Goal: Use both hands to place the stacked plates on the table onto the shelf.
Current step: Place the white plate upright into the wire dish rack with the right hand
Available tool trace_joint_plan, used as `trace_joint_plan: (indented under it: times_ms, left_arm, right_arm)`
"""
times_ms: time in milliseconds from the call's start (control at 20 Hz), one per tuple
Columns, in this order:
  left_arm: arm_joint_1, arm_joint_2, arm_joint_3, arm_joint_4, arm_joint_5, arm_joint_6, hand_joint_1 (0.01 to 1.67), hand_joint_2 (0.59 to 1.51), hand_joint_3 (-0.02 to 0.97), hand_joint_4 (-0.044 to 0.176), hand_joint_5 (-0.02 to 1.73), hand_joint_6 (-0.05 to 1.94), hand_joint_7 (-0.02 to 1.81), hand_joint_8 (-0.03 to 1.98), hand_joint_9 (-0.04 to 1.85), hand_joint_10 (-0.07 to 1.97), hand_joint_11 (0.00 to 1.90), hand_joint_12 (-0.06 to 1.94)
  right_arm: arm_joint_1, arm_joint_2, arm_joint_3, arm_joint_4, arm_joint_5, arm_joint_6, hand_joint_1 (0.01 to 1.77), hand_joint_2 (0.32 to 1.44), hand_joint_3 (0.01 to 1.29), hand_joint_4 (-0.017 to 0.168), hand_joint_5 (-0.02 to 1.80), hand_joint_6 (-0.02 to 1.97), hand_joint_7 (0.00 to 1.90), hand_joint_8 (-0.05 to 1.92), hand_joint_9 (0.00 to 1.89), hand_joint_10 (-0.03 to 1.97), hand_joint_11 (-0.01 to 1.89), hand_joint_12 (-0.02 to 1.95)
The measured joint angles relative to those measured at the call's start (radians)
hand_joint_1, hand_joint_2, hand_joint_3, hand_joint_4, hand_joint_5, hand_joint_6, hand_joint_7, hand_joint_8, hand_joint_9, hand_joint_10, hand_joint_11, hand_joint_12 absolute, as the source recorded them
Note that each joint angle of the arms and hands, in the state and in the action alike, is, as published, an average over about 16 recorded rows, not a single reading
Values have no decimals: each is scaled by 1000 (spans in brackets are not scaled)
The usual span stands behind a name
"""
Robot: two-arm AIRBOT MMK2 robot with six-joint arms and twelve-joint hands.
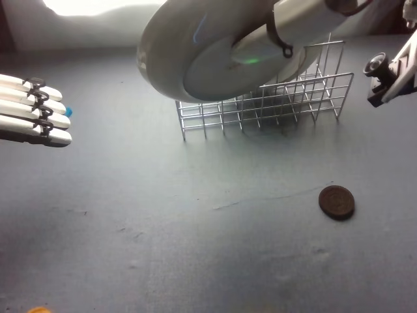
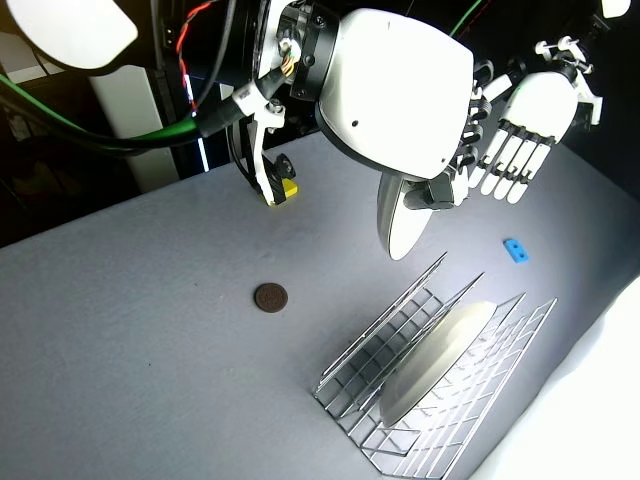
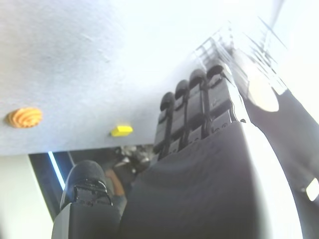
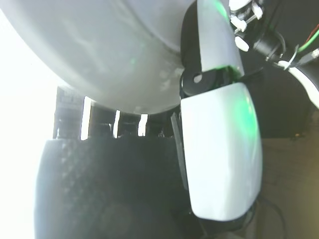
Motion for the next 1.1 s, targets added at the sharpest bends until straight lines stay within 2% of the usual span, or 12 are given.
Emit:
trace_joint_plan:
  times_ms: [350, 1100]
  left_arm:
    - [-14, 0, -7, 12, 3, 0, 15, 1117, 22, 0, 81, 8, 63, 6, 35, 19, 17, 10]
    - [-20, 0, -13, 23, 0, 0, 16, 1117, 22, 0, 65, 8, 53, 7, 22, 20, 19, 10]
  right_arm:
    - [-6, -31, 88, -1, -1, 60, 1230, 987, 11, -4, 1002, 881, 1113, 812, 1303, 195, 885, 1098]
    - [-108, -106, 231, 5, 69, 68, 1231, 986, 11, 6, 1016, 832, 1115, 778, 1314, 148, 898, 1072]
